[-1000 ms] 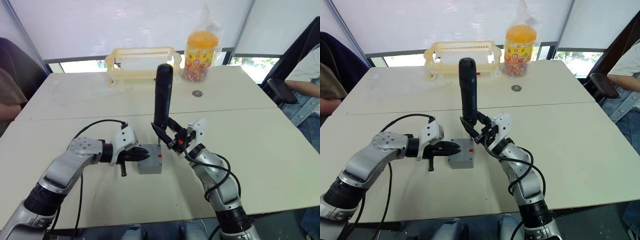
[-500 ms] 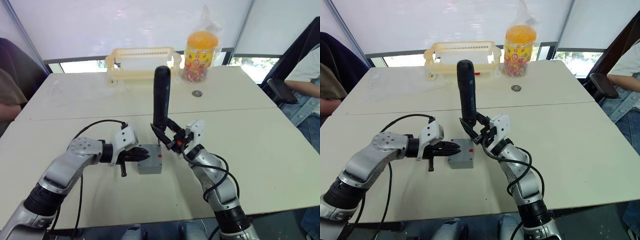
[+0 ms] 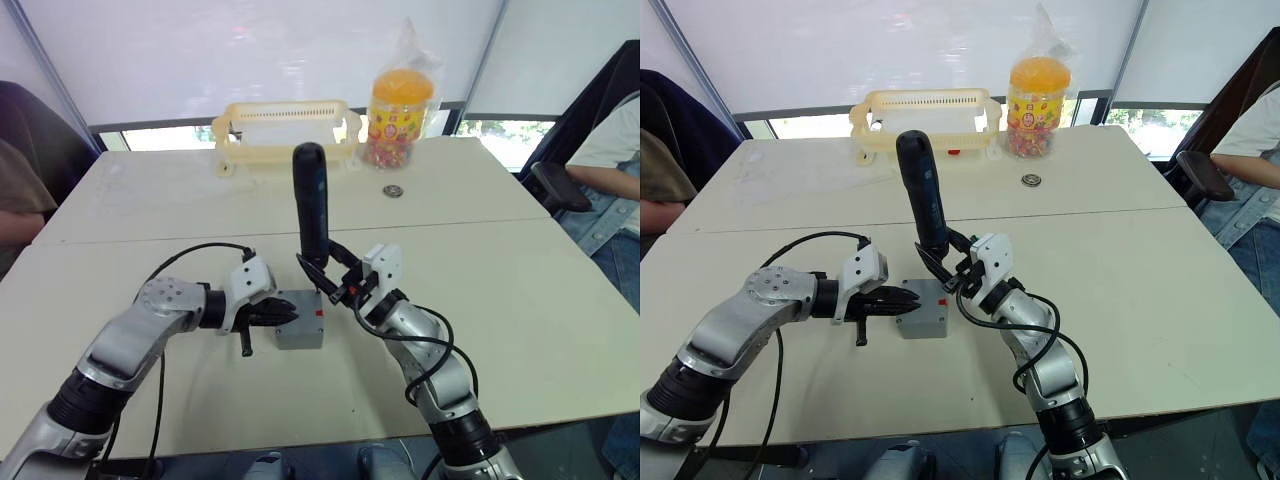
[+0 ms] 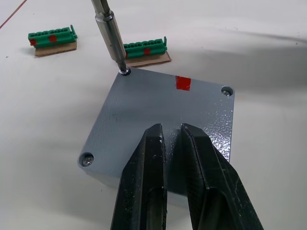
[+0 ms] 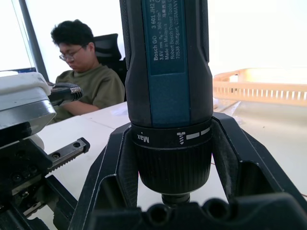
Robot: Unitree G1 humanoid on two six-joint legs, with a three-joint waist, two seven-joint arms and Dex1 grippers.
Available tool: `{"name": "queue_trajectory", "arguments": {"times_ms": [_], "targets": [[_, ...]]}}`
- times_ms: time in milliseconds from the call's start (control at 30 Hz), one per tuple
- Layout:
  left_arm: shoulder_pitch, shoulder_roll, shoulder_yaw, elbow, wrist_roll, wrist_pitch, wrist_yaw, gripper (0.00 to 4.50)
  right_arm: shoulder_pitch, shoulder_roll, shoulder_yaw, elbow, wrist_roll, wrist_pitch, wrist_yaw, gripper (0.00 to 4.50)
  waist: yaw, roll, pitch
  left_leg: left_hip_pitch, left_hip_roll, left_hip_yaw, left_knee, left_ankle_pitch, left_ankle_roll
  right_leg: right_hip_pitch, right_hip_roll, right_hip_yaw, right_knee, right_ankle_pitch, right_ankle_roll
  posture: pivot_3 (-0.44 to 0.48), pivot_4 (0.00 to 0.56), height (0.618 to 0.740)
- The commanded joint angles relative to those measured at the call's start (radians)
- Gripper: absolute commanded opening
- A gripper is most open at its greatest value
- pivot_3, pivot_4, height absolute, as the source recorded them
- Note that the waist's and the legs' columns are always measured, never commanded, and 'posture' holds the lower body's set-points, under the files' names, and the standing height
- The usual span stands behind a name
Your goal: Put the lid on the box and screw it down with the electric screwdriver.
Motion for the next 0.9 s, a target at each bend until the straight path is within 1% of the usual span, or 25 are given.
{"name": "queue_trajectory", "arguments": {"times_ms": [33, 433, 900], "targets": [[0.02, 0.013, -0.014, 0.0, 0.019, 0.01, -0.007, 0.56, 0.022, -0.02, 0.009, 0.041, -0.025, 0.04, 0.001, 1.73, 0.0, 0.0, -0.003, 0.0, 0.0, 0.0, 0.0, 0.0, 0.0, 0.0, 0.0, 0.0, 0.0, 0.0, 0.0, 0.0, 0.15, 0.74], [0.03, 0.011, -0.01, -0.009, 0.019, 0.009, -0.006, 0.56, 0.034, -0.049, 0.017, 0.055, -0.05, 0.052, -0.003, 1.73, 0.002, 0.0, -0.013, 0.0, 0.0, 0.0, 0.0, 0.0, 0.0, 0.001, 0.0, 0.0, 0.0, 0.0, 0.0, 0.0, 0.15, 0.74], [0.03, 0.007, -0.009, -0.013, 0.02, 0.014, -0.001, 0.56, 0.036, -0.004, 0.024, 0.06, -0.028, 0.059, -0.017, 1.73, 0.002, 0.0, -0.014, 0.001, 0.0, -0.001, 0.0, 0.0, 0.0, 0.002, 0.0, -0.001, -0.001, -0.002, -0.002, 0.0, 0.15, 0.74]]}}
